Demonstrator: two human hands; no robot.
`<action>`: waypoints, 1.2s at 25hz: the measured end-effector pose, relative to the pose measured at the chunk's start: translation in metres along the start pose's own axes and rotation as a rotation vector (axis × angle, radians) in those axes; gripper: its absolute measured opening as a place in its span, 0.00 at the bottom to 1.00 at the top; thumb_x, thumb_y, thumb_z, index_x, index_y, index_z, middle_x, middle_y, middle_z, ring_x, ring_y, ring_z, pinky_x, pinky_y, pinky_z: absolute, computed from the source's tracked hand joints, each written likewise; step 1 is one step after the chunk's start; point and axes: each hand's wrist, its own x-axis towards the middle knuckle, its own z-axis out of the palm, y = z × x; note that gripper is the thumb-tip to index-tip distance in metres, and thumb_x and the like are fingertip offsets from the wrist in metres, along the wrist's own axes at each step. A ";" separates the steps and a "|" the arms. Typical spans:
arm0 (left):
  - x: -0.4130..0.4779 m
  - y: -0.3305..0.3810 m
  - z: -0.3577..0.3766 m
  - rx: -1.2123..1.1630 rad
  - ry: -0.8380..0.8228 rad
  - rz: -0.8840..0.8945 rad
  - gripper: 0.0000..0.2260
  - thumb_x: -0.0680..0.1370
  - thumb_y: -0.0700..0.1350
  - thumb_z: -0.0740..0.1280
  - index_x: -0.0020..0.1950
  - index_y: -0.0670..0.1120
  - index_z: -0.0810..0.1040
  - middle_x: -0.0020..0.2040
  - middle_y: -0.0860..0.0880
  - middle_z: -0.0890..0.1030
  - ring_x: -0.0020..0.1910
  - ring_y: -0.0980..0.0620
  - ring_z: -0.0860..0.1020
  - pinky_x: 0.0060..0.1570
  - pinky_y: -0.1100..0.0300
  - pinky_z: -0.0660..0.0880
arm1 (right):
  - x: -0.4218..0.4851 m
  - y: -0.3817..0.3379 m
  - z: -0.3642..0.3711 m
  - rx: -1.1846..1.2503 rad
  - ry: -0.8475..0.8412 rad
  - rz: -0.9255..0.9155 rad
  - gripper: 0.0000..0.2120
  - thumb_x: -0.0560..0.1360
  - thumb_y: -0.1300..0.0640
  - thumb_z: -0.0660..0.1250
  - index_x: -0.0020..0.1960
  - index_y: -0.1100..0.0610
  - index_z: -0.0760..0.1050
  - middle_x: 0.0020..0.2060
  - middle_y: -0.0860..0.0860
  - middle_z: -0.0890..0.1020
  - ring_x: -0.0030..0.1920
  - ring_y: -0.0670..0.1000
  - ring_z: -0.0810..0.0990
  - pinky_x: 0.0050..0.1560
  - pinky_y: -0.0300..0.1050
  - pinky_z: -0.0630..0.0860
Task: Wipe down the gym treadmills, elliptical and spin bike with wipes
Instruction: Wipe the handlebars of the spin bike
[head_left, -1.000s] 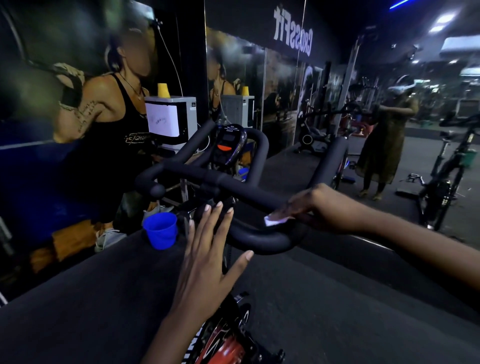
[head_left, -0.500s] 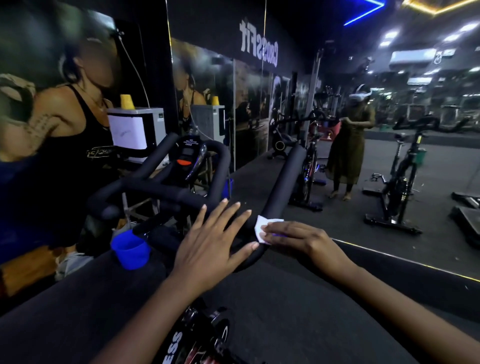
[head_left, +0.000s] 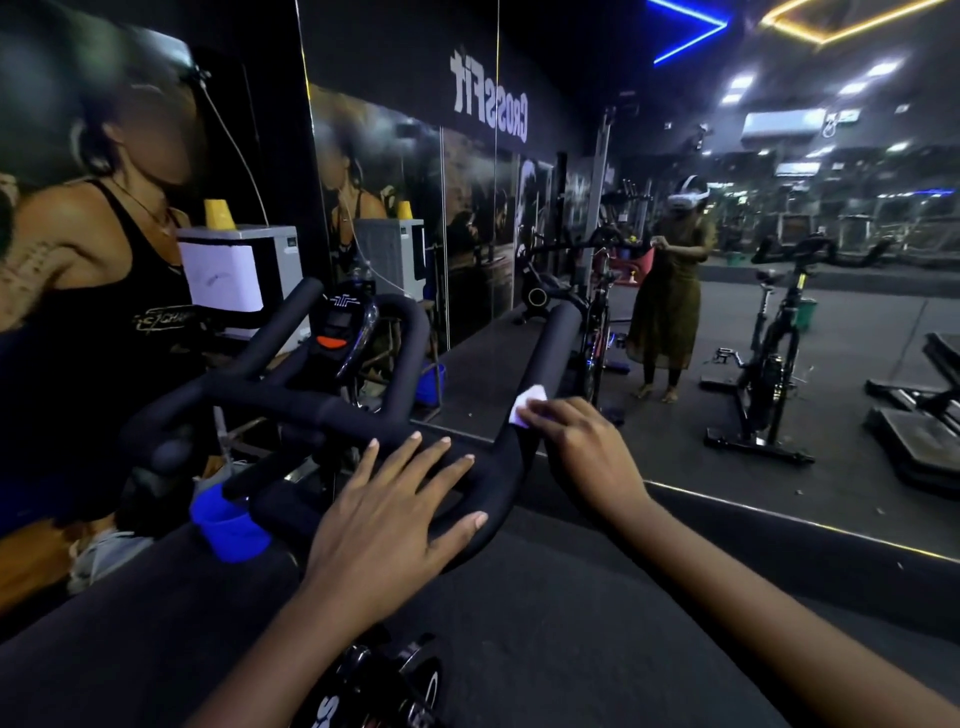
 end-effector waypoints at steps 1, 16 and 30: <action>0.000 0.000 0.000 0.010 0.016 0.010 0.28 0.79 0.64 0.46 0.64 0.52 0.77 0.62 0.51 0.79 0.63 0.48 0.76 0.63 0.51 0.59 | -0.008 -0.012 -0.003 0.005 -0.013 -0.001 0.17 0.67 0.59 0.60 0.52 0.57 0.81 0.45 0.52 0.83 0.38 0.55 0.80 0.34 0.40 0.77; 0.003 0.002 -0.014 -0.100 -0.111 -0.029 0.42 0.68 0.74 0.31 0.73 0.59 0.64 0.73 0.56 0.65 0.74 0.53 0.60 0.72 0.50 0.55 | 0.051 0.041 0.007 0.001 -0.064 0.256 0.14 0.73 0.62 0.63 0.57 0.57 0.79 0.53 0.57 0.79 0.52 0.60 0.76 0.50 0.50 0.73; 0.020 0.029 -0.011 -0.101 -0.193 0.062 0.52 0.55 0.70 0.14 0.77 0.59 0.43 0.78 0.56 0.50 0.77 0.54 0.44 0.73 0.52 0.40 | 0.069 0.071 0.003 0.541 0.212 0.699 0.18 0.70 0.75 0.61 0.56 0.66 0.78 0.53 0.61 0.81 0.55 0.51 0.78 0.51 0.25 0.67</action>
